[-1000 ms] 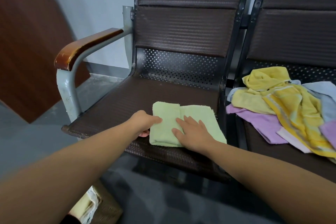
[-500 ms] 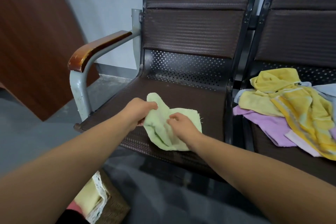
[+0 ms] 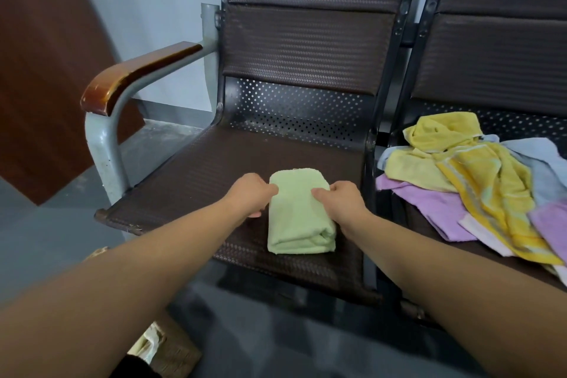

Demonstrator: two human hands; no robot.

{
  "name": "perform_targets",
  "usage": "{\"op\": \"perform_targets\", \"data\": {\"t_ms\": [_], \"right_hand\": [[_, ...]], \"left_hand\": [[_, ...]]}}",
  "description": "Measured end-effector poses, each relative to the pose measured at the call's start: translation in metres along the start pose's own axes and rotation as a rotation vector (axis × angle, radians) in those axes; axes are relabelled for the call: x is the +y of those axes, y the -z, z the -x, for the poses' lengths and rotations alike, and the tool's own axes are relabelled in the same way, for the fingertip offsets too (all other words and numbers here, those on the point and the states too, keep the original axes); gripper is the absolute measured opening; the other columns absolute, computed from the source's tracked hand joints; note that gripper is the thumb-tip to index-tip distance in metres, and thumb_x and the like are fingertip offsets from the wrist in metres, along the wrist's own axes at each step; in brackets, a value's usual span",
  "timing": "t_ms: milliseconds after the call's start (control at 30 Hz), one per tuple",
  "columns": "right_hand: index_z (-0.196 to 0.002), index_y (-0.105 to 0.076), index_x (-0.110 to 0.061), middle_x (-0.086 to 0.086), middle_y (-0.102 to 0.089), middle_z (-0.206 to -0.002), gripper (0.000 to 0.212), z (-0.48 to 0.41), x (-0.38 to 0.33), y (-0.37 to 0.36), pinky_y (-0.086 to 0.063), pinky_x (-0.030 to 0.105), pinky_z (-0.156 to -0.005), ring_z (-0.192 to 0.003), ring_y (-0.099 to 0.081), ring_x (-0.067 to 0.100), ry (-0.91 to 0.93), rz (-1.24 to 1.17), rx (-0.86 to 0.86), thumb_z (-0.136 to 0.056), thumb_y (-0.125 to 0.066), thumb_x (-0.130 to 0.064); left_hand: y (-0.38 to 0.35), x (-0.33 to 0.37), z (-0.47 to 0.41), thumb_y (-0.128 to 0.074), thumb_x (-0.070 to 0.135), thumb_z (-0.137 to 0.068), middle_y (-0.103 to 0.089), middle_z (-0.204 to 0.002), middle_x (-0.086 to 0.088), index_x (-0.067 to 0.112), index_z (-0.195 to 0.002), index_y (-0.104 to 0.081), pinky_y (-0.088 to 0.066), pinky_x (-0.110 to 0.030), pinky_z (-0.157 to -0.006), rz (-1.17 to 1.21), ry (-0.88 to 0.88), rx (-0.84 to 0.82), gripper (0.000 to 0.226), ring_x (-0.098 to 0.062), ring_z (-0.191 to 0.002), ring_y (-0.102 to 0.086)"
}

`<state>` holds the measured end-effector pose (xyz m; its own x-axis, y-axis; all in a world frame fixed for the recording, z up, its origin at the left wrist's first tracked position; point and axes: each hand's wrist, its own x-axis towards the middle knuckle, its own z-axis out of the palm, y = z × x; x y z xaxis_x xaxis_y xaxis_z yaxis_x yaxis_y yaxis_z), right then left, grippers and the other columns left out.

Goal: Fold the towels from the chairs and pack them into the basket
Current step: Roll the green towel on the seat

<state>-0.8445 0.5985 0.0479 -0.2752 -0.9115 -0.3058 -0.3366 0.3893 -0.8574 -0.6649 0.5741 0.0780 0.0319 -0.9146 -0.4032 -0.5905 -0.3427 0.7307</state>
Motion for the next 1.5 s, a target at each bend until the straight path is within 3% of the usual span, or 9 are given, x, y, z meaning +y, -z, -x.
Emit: {"op": "perform_targets", "data": {"t_ms": [167,333,467,567,767,867,1000,1200,1500], "right_hand": [[-0.069,-0.054,-0.009,0.004,-0.055,-0.07,0.023,-0.008,0.009,0.002,-0.036,0.028,-0.049,-0.065,-0.054,0.02,-0.067,0.179,0.022,-0.08,-0.073,-0.016],[-0.085,-0.067,-0.002,0.014,-0.07,-0.091,0.017,-0.016,0.01,0.004,-0.054,0.033,-0.07,-0.085,-0.067,0.028,-0.117,0.024,-0.02,-0.077,-0.079,-0.01],[-0.08,-0.066,-0.004,0.016,-0.071,-0.092,0.01,-0.01,0.005,0.0,-0.057,0.034,-0.071,-0.085,-0.07,0.028,-0.167,-0.192,-0.118,-0.084,-0.075,-0.003],[-0.086,-0.067,-0.002,0.015,-0.073,-0.093,0.005,0.001,-0.014,-0.011,-0.059,0.037,-0.07,-0.084,-0.072,0.026,-0.114,-0.327,-0.158,-0.09,-0.07,-0.002],[-0.114,-0.063,-0.011,0.008,-0.073,-0.111,0.049,0.031,-0.078,-0.05,-0.058,0.048,-0.088,-0.097,-0.071,0.027,0.029,-0.399,-0.194,-0.082,-0.076,-0.046],[-0.117,-0.066,-0.006,0.01,-0.076,-0.108,0.05,0.056,-0.107,-0.075,-0.058,0.05,-0.088,-0.096,-0.073,0.03,0.002,-0.525,-0.364,-0.083,-0.078,-0.041],[-0.116,-0.068,-0.006,0.01,-0.077,-0.105,0.033,0.091,-0.141,-0.13,-0.06,0.041,-0.073,-0.091,-0.075,0.027,-0.008,-0.563,-0.575,-0.093,-0.069,-0.029],[-0.113,-0.067,-0.002,0.012,-0.077,-0.103,0.027,0.136,-0.165,-0.246,-0.058,0.05,-0.089,-0.097,-0.073,0.031,0.105,-0.382,-0.701,-0.092,-0.071,-0.019],[-0.093,-0.071,-0.009,0.01,-0.077,-0.093,0.022,0.175,-0.086,-0.395,-0.059,0.044,-0.083,-0.086,-0.074,0.03,0.052,-0.013,-0.894,-0.08,-0.079,-0.023]], "left_hand": [[-0.012,-0.01,-0.011,-0.063,0.021,-0.093,-0.066,-0.112,-0.013,0.005,-0.123,-0.054,-0.056,-0.028,-0.062,0.309,0.159,-0.107,0.036,-0.024,-0.094,-0.067],[-0.024,-0.011,-0.015,-0.075,0.04,-0.082,-0.06,-0.085,-0.001,0.01,-0.105,-0.065,-0.043,-0.028,-0.054,0.372,0.208,-0.086,0.039,-0.016,-0.07,-0.053],[-0.02,-0.007,-0.015,-0.075,0.029,-0.078,-0.073,-0.108,-0.006,0.014,-0.116,-0.065,-0.059,-0.044,-0.087,0.572,0.14,-0.123,0.042,-0.025,-0.097,-0.071],[-0.003,-0.003,-0.006,-0.063,0.02,-0.09,-0.07,-0.112,-0.012,0.014,-0.11,-0.059,-0.057,-0.051,-0.088,0.701,0.035,-0.112,0.022,-0.031,-0.1,-0.069],[0.071,-0.011,0.037,-0.053,0.017,-0.093,-0.072,-0.113,-0.014,0.011,-0.118,-0.059,-0.056,-0.045,-0.08,0.951,-0.069,-0.02,0.027,-0.032,-0.101,-0.069],[0.117,-0.027,0.066,-0.049,0.015,-0.09,-0.075,-0.107,-0.015,0.009,-0.117,-0.063,-0.056,-0.044,-0.081,1.062,-0.067,-0.017,0.031,-0.034,-0.098,-0.071],[0.183,-0.073,0.097,-0.051,0.017,-0.087,-0.074,-0.111,-0.015,0.01,-0.124,-0.063,-0.055,-0.044,-0.08,1.08,-0.03,0.068,0.04,-0.035,-0.101,-0.07],[0.26,-0.179,0.123,-0.05,0.022,-0.095,-0.074,-0.113,-0.013,0.011,-0.127,-0.06,-0.056,-0.039,-0.078,1.046,0.0,0.179,0.035,-0.028,-0.093,-0.073],[0.25,-0.364,0.153,-0.059,0.019,-0.095,-0.073,-0.112,-0.008,0.021,-0.119,-0.063,-0.062,-0.041,-0.069,1.103,0.155,0.415,0.025,-0.023,-0.094,-0.073]]}}
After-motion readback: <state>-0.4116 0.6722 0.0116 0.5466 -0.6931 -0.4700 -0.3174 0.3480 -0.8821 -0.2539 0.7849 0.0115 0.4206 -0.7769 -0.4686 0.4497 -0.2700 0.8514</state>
